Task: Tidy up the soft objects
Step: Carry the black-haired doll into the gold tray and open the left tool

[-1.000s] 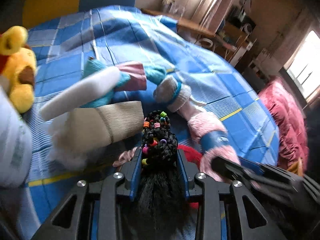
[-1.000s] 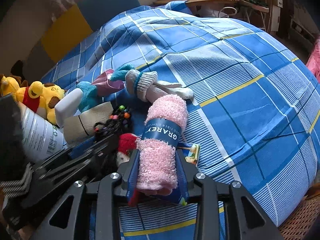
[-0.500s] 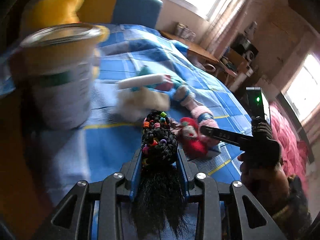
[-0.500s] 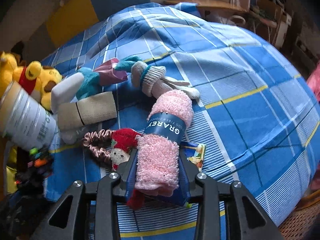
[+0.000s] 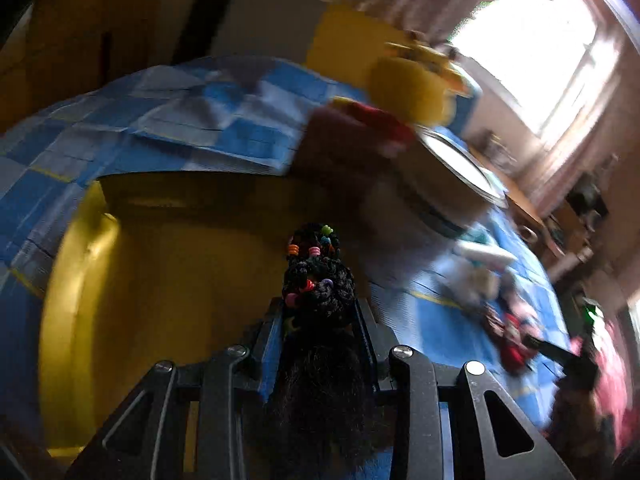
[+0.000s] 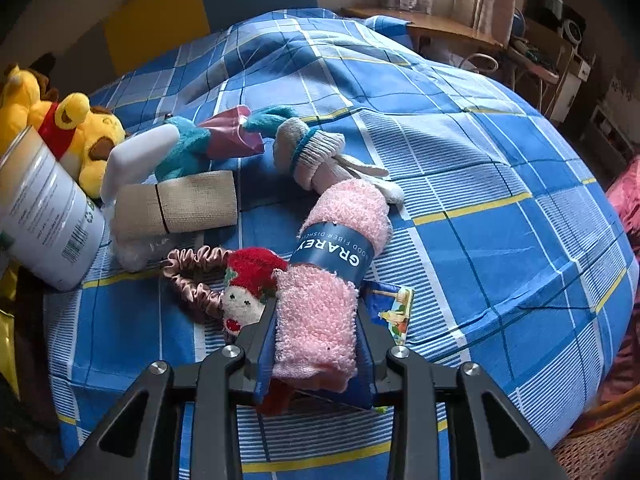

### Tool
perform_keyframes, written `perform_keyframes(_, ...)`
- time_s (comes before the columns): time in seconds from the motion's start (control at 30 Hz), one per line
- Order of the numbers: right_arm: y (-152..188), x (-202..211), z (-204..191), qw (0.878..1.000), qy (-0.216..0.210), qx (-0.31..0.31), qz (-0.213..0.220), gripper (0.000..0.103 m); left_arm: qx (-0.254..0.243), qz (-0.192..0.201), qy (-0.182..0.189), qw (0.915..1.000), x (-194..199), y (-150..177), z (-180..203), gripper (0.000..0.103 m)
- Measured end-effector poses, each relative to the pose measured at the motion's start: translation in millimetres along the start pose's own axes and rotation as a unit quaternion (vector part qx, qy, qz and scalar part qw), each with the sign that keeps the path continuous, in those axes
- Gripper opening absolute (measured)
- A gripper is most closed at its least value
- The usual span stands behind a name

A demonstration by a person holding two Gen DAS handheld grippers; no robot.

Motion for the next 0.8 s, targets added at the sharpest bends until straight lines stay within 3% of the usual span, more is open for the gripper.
perform_keyframes(0.17, 1, -1, -5, 1.000, 0.012, 0.014, 0.005, 0.034, 0.023, -0.022, -0.019, 0.9993, -45, -20, -21, 0.034)
perform_keyframes(0.4, 2, -3, -9, 0.999, 0.022, 0.024, 0.001, 0.034, 0.017, -0.019, -0.046, 0.9986, -91, -48, -21, 0.035)
perform_keyframes(0.47, 2, -3, -10, 0.999, 0.024, 0.027, 0.003, 0.034, 0.013, -0.015, -0.059, 0.9981, -97, -53, -19, 0.039)
perform_keyframes(0.53, 2, -4, -10, 0.999, 0.025, 0.027, 0.003, 0.034, 0.010, -0.011, -0.063, 0.9979, -99, -56, -19, 0.062)
perform_keyframes(0.6, 1, -5, -10, 0.999, 0.026, 0.027, 0.002, 0.034, 0.006, 0.000, -0.069, 0.9976, -93, -56, -19, 0.075)
perform_keyframes(0.8, 1, -5, -12, 0.999, 0.031, 0.030, 0.003, 0.034, -0.036, 0.015, -0.117, 0.9924, -60, -35, -11, 0.078)
Point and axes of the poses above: each gripper's, at about its wrist camera, not at the fingertips, and x roughly against the way its jaws point, z to its right, y to its underside, the point moved 3 cm from there along -x, roughly the way its jaws point, and after that the axes turned 4 degrees about y, right-handed, at the moved point
